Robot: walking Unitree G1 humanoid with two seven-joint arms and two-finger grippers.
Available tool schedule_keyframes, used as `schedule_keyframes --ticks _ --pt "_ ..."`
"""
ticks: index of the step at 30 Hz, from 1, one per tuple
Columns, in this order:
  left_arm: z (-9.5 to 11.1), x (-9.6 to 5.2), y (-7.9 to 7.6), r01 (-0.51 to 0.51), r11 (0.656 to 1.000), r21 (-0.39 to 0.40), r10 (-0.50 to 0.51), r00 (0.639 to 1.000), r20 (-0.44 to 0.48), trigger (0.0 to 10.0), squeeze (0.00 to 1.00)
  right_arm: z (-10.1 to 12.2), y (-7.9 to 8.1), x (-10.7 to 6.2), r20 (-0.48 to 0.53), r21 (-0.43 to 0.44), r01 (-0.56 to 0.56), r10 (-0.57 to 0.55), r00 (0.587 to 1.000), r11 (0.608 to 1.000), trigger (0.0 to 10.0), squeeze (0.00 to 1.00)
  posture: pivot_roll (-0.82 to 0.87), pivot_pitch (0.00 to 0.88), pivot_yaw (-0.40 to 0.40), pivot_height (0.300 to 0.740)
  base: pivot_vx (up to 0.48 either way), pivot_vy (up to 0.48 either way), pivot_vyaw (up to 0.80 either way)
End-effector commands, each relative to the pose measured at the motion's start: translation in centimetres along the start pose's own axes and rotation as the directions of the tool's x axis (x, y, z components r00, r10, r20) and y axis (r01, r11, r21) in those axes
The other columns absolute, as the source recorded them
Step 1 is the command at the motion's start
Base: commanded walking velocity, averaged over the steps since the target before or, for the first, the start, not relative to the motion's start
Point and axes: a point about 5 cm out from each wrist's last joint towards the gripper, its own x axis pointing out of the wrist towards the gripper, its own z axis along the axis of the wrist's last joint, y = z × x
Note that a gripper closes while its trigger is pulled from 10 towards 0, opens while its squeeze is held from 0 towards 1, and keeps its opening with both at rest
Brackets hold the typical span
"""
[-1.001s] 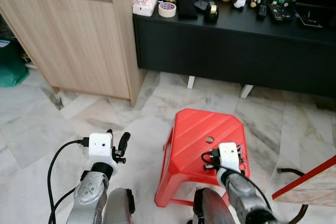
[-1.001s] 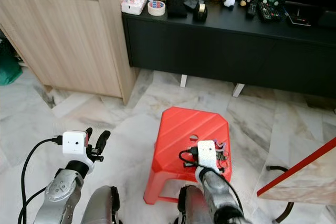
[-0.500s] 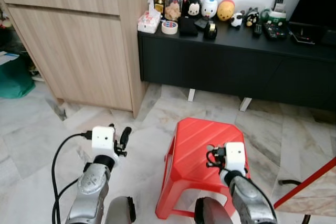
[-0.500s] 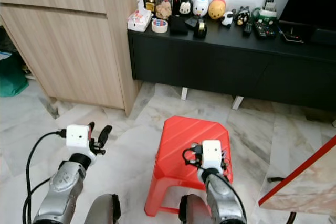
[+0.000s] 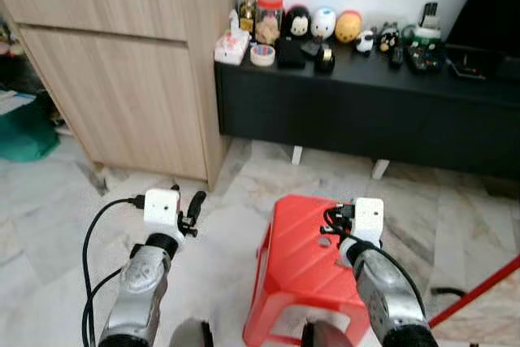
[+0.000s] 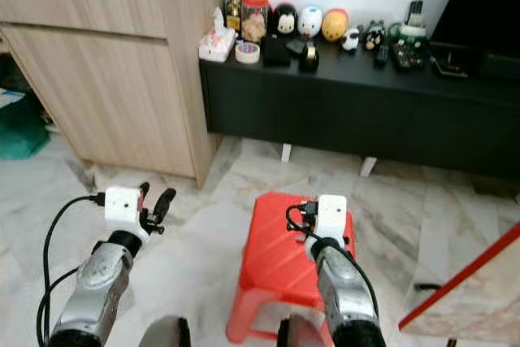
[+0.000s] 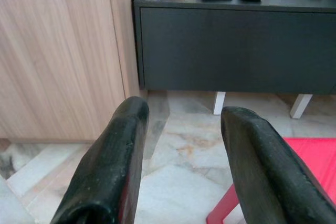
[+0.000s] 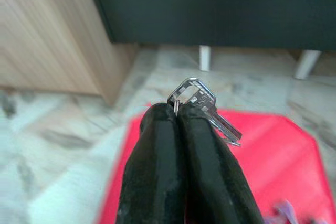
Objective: Hang keys on a hook
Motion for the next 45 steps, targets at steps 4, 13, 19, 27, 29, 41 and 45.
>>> schedule_keyframes --ticks 4,13,19,27,29,41,45 --pt "0.7 0.1 -0.1 0.037 0.999 0.001 -0.037 0.999 0.022 10.0 0.00 1.2 0.9 0.0 0.028 0.029 -0.018 0.017 0.999 0.999 10.0 0.00 0.08 0.000 -0.060 0.740 0.000 0.000 0.00" --pt "1.5 0.1 -0.7 0.149 0.989 -0.003 -0.149 0.989 0.020 10.0 0.00 3.3 1.6 -0.1 0.017 -0.014 -0.032 0.032 0.999 0.999 10.0 0.00 0.08 0.000 -0.066 0.740 0.000 0.000 0.00" --pt "1.9 -0.5 -1.7 0.323 0.946 -0.020 -0.324 0.946 -0.029 10.0 0.00 4.7 2.5 0.1 -0.023 -0.121 -0.061 0.059 0.998 0.991 10.0 0.00 0.08 0.000 -0.069 0.740 0.000 0.000 0.00" --pt "3.4 -1.6 -2.6 0.532 0.845 -0.045 -0.534 0.841 -0.084 10.0 0.00 6.1 6.2 -0.5 -0.055 -0.135 -0.207 0.201 0.978 0.969 10.0 0.00 0.10 0.000 -0.076 0.740 0.000 0.000 0.00" --pt "3.7 -1.8 -2.8 0.562 0.827 -0.029 -0.562 0.822 -0.098 10.0 0.00 6.1 7.1 -0.9 -0.073 -0.139 -0.265 0.257 0.964 0.954 10.0 0.00 0.10 0.000 -0.075 0.740 0.000 0.000 0.00" --pt "5.2 -2.5 -3.2 0.652 0.757 -0.046 -0.650 0.744 -0.152 10.0 0.00 8.4 6.9 -1.4 -0.030 -0.160 -0.151 0.148 0.989 0.976 10.0 0.00 0.09 0.000 -0.070 0.740 0.000 0.000 0.00" --pt "5.8 -2.6 -3.4 0.663 0.748 -0.031 -0.659 0.735 -0.158 10.0 0.00 9.0 8.1 -1.7 -0.004 -0.117 -0.149 0.149 0.989 0.982 10.0 0.00 0.09 0.000 -0.070 0.740 0.000 0.000 0.00"
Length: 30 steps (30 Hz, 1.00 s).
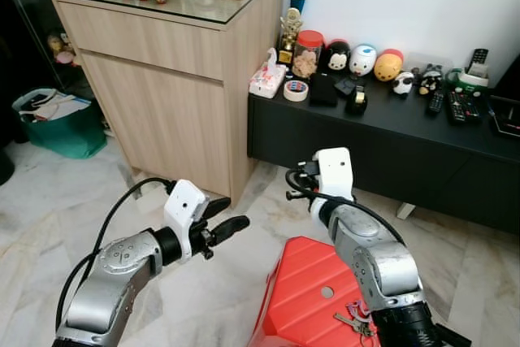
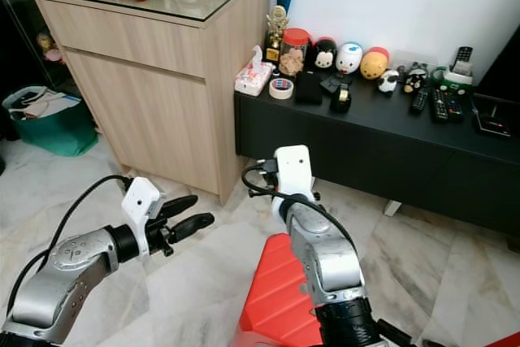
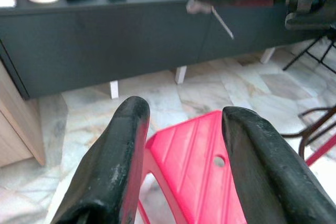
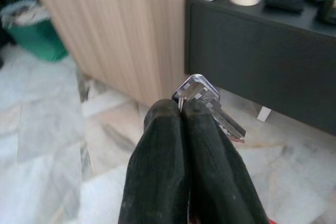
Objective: Hang keys on a hook
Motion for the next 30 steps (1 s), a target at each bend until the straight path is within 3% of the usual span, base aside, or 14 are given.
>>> schedule_keyframes --ticks 1,4,8,12,16,18,19,23,25,28,30 --pt "0.8 0.1 -0.5 0.021 0.999 0.026 -0.022 1.000 0.012 10.0 0.00 1.2 0.6 -0.3 0.043 0.024 -0.003 0.002 0.999 1.000 10.0 0.00 0.09 0.000 -0.070 0.740 0.000 0.000 0.00" --pt "1.0 0.1 0.2 -0.040 0.999 0.037 0.038 0.999 0.031 10.0 0.00 1.2 0.7 -0.5 0.045 0.030 -0.010 0.008 0.999 1.000 10.0 0.00 0.09 0.000 -0.069 0.740 0.000 0.000 0.00" --pt "1.2 0.3 1.1 -0.117 0.992 0.054 0.115 0.992 0.052 10.0 0.00 0.8 -0.3 -0.3 0.035 0.034 0.028 -0.029 0.999 0.999 10.0 0.00 0.09 0.000 -0.067 0.740 0.000 0.000 0.00" --pt "1.9 0.3 2.9 -0.270 0.963 -0.007 0.269 0.953 0.137 10.0 0.00 0.2 -3.1 0.2 0.036 0.053 0.113 -0.115 0.993 0.992 10.0 0.00 0.08 0.000 -0.048 0.740 0.000 0.000 0.00" --pt "0.5 0.0 5.0 -0.429 0.901 -0.062 0.433 0.893 0.123 10.0 0.00 -1.9 -6.0 0.6 0.021 0.054 0.191 -0.193 0.981 0.980 10.0 0.00 0.06 0.000 -0.029 0.740 0.000 0.000 0.00" --pt "-0.8 -0.2 6.1 -0.501 0.860 -0.099 0.509 0.857 0.082 10.0 0.00 -4.2 -7.8 0.9 -0.038 0.049 0.242 -0.241 0.970 0.969 10.0 0.00 0.05 0.000 -0.010 0.740 0.000 0.000 0.00" --pt "-2.2 -0.6 7.1 -0.573 0.808 -0.137 0.581 0.813 0.031 10.0 0.00 -6.5 -9.1 0.8 -0.110 0.031 0.280 -0.275 0.955 0.959 10.0 0.00 0.05 0.000 -0.002 0.740 0.000 0.000 0.00" --pt "-4.8 -1.6 8.0 -0.654 0.734 -0.184 0.656 0.753 -0.062 10.0 0.00 -10.6 -10.1 0.3 -0.241 0.045 0.304 -0.285 0.928 0.952 10.0 0.00 0.05 0.000 0.001 0.740 0.000 0.000 0.00" --pt "-6.9 -2.3 8.0 -0.697 0.682 -0.221 0.689 0.714 -0.124 10.0 0.00 -14.7 -10.2 -0.8 -0.389 0.018 0.306 -0.275 0.879 0.952 10.0 0.00 0.06 0.000 -0.002 0.740 0.000 0.000 0.00" --pt "-9.7 -2.6 6.5 -0.703 0.669 -0.242 0.674 0.711 -0.203 10.0 0.00 -19.7 -10.2 -3.5 -0.553 -0.063 0.307 -0.289 0.781 0.950 10.0 0.00 0.08 0.000 -0.023 0.740 0.000 0.000 0.00" --pt "-10.4 -2.6 5.9 -0.702 0.673 -0.235 0.669 0.712 -0.213 10.0 0.00 -20.7 -10.2 -4.2 -0.570 -0.048 0.316 -0.286 0.770 0.948 10.0 0.00 0.09 0.000 -0.039 0.740 0.000 0.000 0.00"
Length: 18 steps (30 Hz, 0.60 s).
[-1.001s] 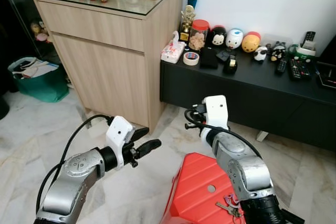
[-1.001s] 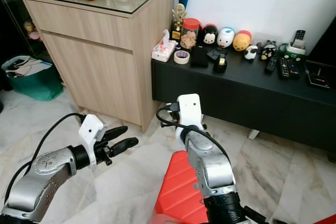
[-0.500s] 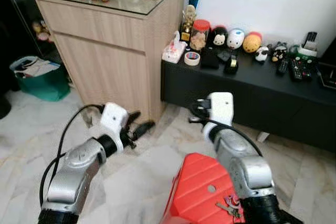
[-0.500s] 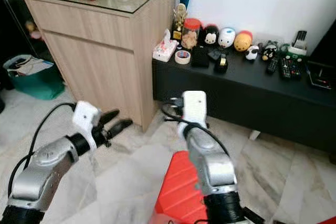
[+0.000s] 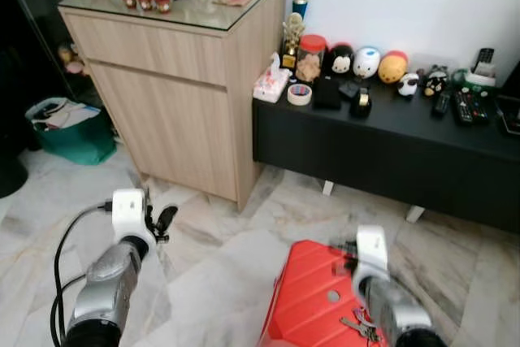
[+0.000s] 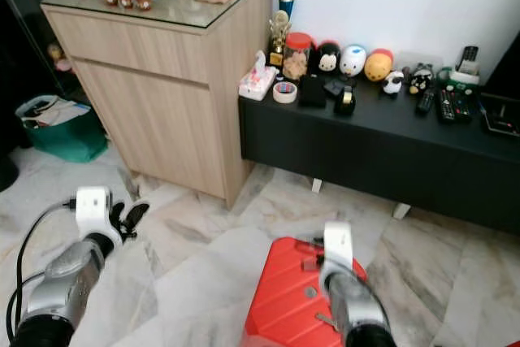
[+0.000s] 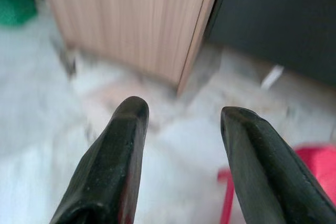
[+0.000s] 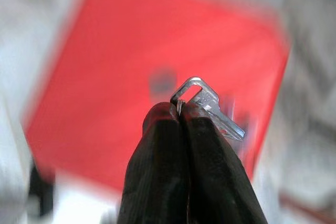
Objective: Hang keys on a hook
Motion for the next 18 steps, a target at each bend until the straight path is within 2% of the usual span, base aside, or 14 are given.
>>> schedule_keyframes --ticks 1,4,6,8,9,10,11,12,13,14,15,16,17,18 --pt "-1.0 -0.3 -0.3 0.002 1.000 0.019 -0.002 1.000 -0.015 10.0 0.00 -0.1 -0.4 0.1 0.024 0.012 0.005 -0.005 1.000 1.000 10.0 0.00 0.09 0.000 -0.039 0.740 0.000 0.000 0.00" --pt "-1.7 -0.7 -0.3 -0.018 1.000 -0.013 0.018 1.000 -0.013 10.0 0.00 -1.3 -0.5 0.1 -0.008 0.006 -0.007 0.007 1.000 1.000 10.0 0.00 0.10 0.000 -0.071 0.740 0.000 0.000 0.00" --pt "-2.1 -1.1 0.9 -0.089 0.995 -0.038 0.088 0.996 -0.014 10.0 0.00 -1.6 -0.5 0.1 -0.013 -0.017 -0.021 0.021 1.000 1.000 10.0 0.00 0.11 0.000 -0.080 0.740 0.000 0.000 0.00" --pt "-2.3 -1.6 1.7 -0.108 0.994 -0.016 0.107 0.994 -0.009 10.0 0.00 -1.1 -0.3 0.2 0.037 0.089 -0.067 0.064 0.997 0.994 10.0 0.00 0.13 0.000 -0.088 0.740 0.000 0.000 0.00" --pt "-2.3 -1.8 2.0 -0.108 0.994 -0.013 0.108 0.994 -0.005 10.0 0.00 -0.8 -0.8 0.2 0.055 0.154 -0.047 0.038 0.998 0.987 10.0 0.00 0.14 0.000 -0.095 0.740 0.000 0.000 0.00" --pt "-2.3 -2.0 2.3 -0.109 0.994 -0.007 0.109 0.994 -0.004 10.0 0.00 -0.7 -1.4 0.1 0.055 0.126 0.006 -0.013 0.998 0.992 10.0 0.00 0.14 0.000 -0.095 0.740 0.000 0.000 0.00" --pt "-2.3 -2.2 2.6 -0.112 0.994 0.003 0.112 0.994 -0.002 10.0 0.00 -0.5 -1.9 0.1 0.056 -0.036 0.064 -0.062 0.997 0.997 10.0 0.00 0.13 0.000 -0.092 0.740 0.000 0.000 0.00" --pt "-2.4 -2.3 2.7 -0.113 0.994 0.010 0.113 0.994 0.000 10.0 0.00 -0.4 -2.2 0.1 0.065 -0.158 0.099 -0.090 0.994 0.982 10.0 0.00 0.13 0.000 -0.092 0.740 0.000 0.000 0.00" --pt "-2.5 -2.4 2.8 -0.113 0.993 0.012 0.113 0.994 -0.002 10.0 0.00 -0.2 -1.5 0.1 0.089 -0.065 0.028 -0.022 0.996 0.997 10.0 0.00 0.12 0.000 -0.083 0.740 0.000 0.000 0.00" --pt "-2.7 -2.4 2.6 -0.105 0.994 0.016 0.105 0.994 -0.009 10.0 0.00 0.0 -1.2 0.2 0.092 0.515 -0.047 -0.001 0.996 0.856 10.0 0.00 0.12 0.000 -0.078 0.740 0.000 0.000 0.00" --pt "-2.7 -2.4 2.6 -0.105 0.994 0.016 0.105 0.994 -0.009 10.0 0.00 0.0 -1.2 0.2 0.092 0.515 -0.047 -0.001 0.996 0.856 10.0 0.00 0.12 0.000 -0.078 0.740 0.000 0.000 0.00" --pt "-2.9 -2.3 2.2 -0.087 0.996 0.020 0.087 0.996 -0.013 10.0 0.00 -0.4 -2.0 0.2 0.051 0.603 0.000 -0.039 0.998 0.798 10.0 0.00 0.12 0.000 -0.072 0.740 0.000 0.000 0.00" --pt "-2.8 -2.2 2.0 -0.079 0.997 0.022 0.079 0.997 -0.013 10.0 0.00 -0.6 -2.3 0.2 0.028 0.471 0.036 -0.056 0.998 0.881 10.0 0.00 0.11 0.000 -0.070 0.740 0.000 0.000 0.00" --pt "-2.8 -2.1 1.8 -0.070 0.997 0.025 0.071 0.997 -0.011 10.0 0.00 -0.9 -2.4 0.1 0.009 0.211 0.071 -0.074 0.997 0.975 10.0 0.00 0.10 0.000 -0.069 0.740 0.000 0.000 0.00"
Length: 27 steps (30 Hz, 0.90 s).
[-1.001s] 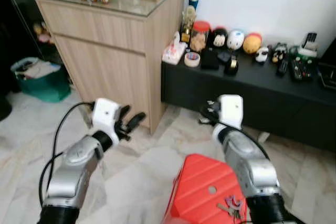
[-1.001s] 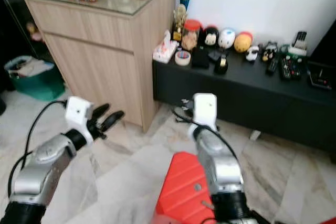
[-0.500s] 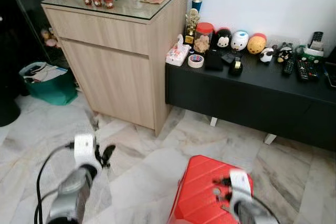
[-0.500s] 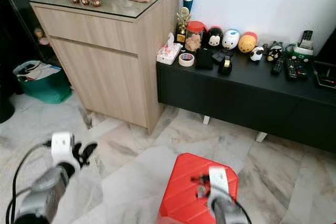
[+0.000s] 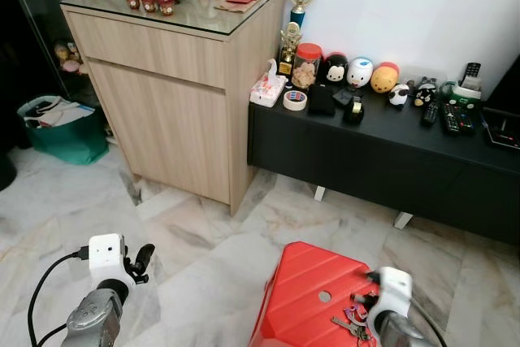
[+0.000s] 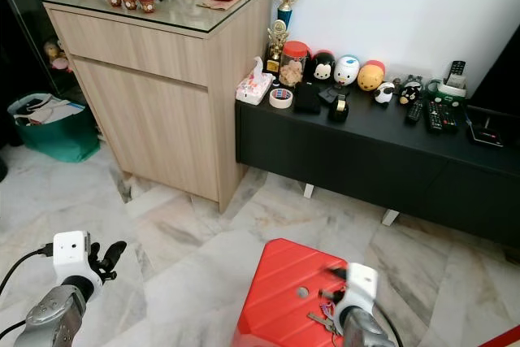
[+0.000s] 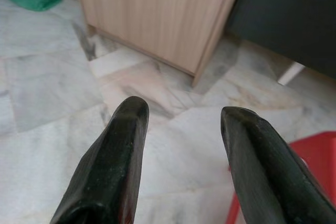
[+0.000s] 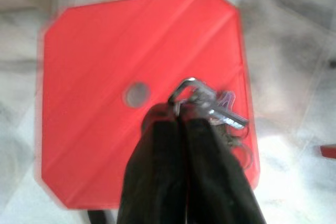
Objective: Hang keys on a hook
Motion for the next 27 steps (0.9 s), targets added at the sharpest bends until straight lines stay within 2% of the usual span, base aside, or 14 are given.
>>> schedule_keyframes --ticks 1,2,3,4,5,7,8,13,16,17,18,20,23,27 --pt "0.0 0.1 -0.5 0.019 1.000 0.023 -0.019 1.000 0.001 10.0 0.00 -0.5 -0.8 -0.1 -0.012 -0.261 0.028 -0.032 0.999 0.965 10.0 0.00 0.10 0.000 -0.069 0.740 0.000 0.000 0.00" --pt "0.1 0.3 -0.6 0.021 0.999 0.024 -0.021 1.000 0.005 10.0 0.00 -0.8 -0.7 -0.1 -0.010 -0.161 -0.011 0.009 1.000 0.987 10.0 0.00 0.11 0.000 -0.071 0.740 0.000 0.000 0.00" --pt "0.1 0.3 -0.6 0.021 0.999 0.024 -0.021 1.000 0.005 10.0 0.00 -0.8 -0.7 -0.1 -0.010 -0.161 -0.011 0.009 1.000 0.987 10.0 0.00 0.11 0.000 -0.071 0.740 0.000 0.000 0.00" --pt "0.1 0.5 -0.7 0.023 0.999 0.024 -0.023 1.000 0.006 10.0 0.00 -0.9 -1.1 -0.2 -0.009 -0.104 -0.022 0.021 1.000 0.994 10.0 0.00 0.11 0.000 -0.072 0.740 0.000 0.000 0.00" --pt "0.1 0.6 -0.8 0.027 0.999 0.024 -0.027 1.000 0.006 10.0 0.00 -0.9 -1.8 -0.3 -0.012 -0.193 -0.008 0.006 1.000 0.981 10.0 0.00 0.11 0.000 -0.070 0.740 0.000 0.000 0.00" --pt "0.0 0.6 -0.9 0.038 0.999 0.030 -0.038 0.999 0.000 10.0 0.00 -1.2 -2.5 -0.4 -0.027 -0.269 0.000 -0.007 1.000 0.963 10.0 0.00 0.11 0.000 -0.070 0.740 0.000 0.000 0.00" --pt "0.0 0.6 -0.9 0.038 0.999 0.030 -0.038 0.999 0.000 10.0 0.00 -1.2 -2.5 -0.4 -0.027 -0.269 0.000 -0.007 1.000 0.963 10.0 0.00 0.11 0.000 -0.070 0.740 0.000 0.000 0.00" --pt "-0.1 0.4 -1.0 0.053 0.997 0.064 -0.053 0.999 0.001 10.0 0.00 -1.6 -4.0 -0.7 -0.076 -0.380 -0.040 0.012 0.997 0.924 10.0 0.00 0.11 0.000 -0.069 0.740 0.000 0.000 0.00" --pt "0.1 0.4 -1.0 0.059 0.996 0.074 -0.060 0.998 0.011 10.0 0.00 -1.4 -4.4 -0.8 -0.051 -0.249 -0.033 0.021 0.998 0.968 10.0 0.00 0.11 0.000 -0.071 0.740 0.000 0.000 0.00" --pt "0.4 0.4 -1.1 0.076 0.993 0.085 -0.078 0.997 0.023 10.0 0.00 -0.4 -4.3 -0.7 -0.004 -0.194 -0.037 0.037 0.999 0.980 10.0 0.00 0.11 0.000 -0.074 0.740 0.000 0.000 0.00" --pt "0.4 0.4 -1.1 0.079 0.993 0.086 -0.082 0.996 0.026 10.0 0.00 -0.2 -4.2 -0.7 0.003 -0.188 -0.039 0.040 0.999 0.981 10.0 0.00 0.11 0.000 -0.074 0.740 0.000 0.000 0.00" --pt "0.5 0.4 -1.4 0.103 0.991 0.089 -0.106 0.994 0.033 10.0 0.00 1.1 -3.3 -0.5 0.061 -0.117 -0.059 0.066 0.996 0.991 10.0 0.00 0.11 0.000 -0.076 0.740 0.000 0.000 0.00" --pt "0.1 0.4 -1.6 0.103 0.992 0.076 -0.105 0.994 0.024 10.0 0.00 1.9 -2.5 -0.4 0.096 -0.130 -0.046 0.059 0.994 0.990 10.0 0.00 0.10 0.000 -0.077 0.740 0.000 0.000 0.00" --pt "-0.8 0.4 -1.7 0.082 0.996 0.038 -0.082 0.997 0.005 10.0 0.00 2.1 -0.6 -0.1 0.114 -0.121 -0.044 0.058 0.992 0.992 10.0 0.00 0.10 0.000 -0.078 0.740 0.000 0.000 0.00"
